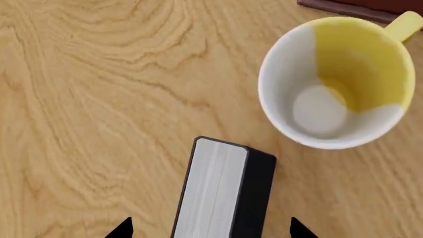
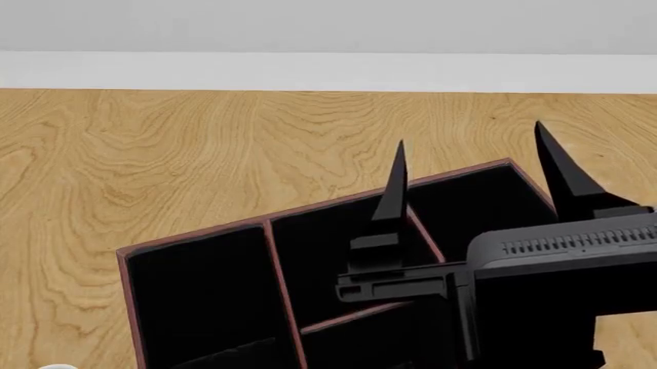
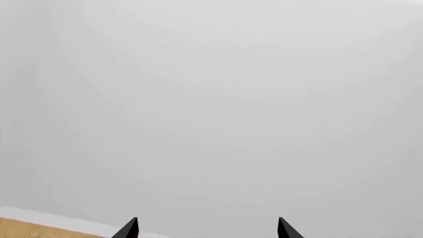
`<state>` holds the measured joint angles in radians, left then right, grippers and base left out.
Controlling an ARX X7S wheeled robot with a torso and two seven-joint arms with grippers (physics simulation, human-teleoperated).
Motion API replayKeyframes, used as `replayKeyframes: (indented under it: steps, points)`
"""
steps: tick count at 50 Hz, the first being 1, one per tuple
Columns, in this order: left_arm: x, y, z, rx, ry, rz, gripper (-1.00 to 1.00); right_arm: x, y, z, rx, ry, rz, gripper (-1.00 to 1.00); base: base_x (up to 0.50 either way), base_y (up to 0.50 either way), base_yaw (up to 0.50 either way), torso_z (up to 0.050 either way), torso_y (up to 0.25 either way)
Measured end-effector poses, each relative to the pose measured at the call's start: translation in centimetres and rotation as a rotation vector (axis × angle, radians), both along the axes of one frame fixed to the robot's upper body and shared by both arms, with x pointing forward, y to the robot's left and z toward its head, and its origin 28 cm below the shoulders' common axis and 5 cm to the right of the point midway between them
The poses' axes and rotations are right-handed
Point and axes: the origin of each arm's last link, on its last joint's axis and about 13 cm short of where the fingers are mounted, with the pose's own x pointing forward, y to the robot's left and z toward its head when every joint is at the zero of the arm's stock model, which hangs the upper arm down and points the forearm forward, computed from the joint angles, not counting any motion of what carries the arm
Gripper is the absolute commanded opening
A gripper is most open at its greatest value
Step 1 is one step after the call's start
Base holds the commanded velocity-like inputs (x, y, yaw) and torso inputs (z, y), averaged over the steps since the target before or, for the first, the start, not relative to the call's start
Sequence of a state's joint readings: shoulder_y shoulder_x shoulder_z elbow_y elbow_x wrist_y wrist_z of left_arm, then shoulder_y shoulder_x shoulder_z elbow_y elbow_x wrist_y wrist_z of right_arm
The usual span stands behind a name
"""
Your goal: Pick up the book and place it in the back compartment of the caddy.
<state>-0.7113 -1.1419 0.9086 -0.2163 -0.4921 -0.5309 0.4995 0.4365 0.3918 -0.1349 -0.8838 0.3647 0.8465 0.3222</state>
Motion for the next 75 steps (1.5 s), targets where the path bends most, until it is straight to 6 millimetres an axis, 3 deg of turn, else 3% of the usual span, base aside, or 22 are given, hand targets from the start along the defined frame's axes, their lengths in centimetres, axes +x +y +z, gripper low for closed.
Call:
replayKeyframes:
  steps: [33,34,48,60,75]
  points:
    - [0.0,0.1,-2.8,0.04,0.059,0.033,1.0,-0.4,0.0,-0.3,-0.007,0.005,-0.004,1.0,0.0,0.0,0.0,0.0,0.0]
    - [0.0,0.1,-2.9,0.041,0.062,0.034,-1.0,-0.4,0.0,-0.3,-0.007,0.006,-0.004,1.0,0.0,0.0,0.0,0.0,0.0]
    - [-0.4,0.4,-2.2,-0.04,0.094,0.099,-1.0,-0.4,0.0,-0.5,-0.008,0.015,-0.006,1.0,0.01,0.0,-0.01,0.0,0.0]
    - [-1.2,0.1,-1.9,-0.002,0.09,0.082,-1.0,-0.3,-0.2,-0.8,-0.002,0.015,-0.006,1.0,0.0,0.0,0.0,0.0,0.0]
    - [-3.9,1.1,-1.4,0.076,0.101,0.107,-1.0,-0.3,-0.4,-0.9,0.003,0.012,0.001,1.0,0.0,0.0,0.0,0.0,0.0]
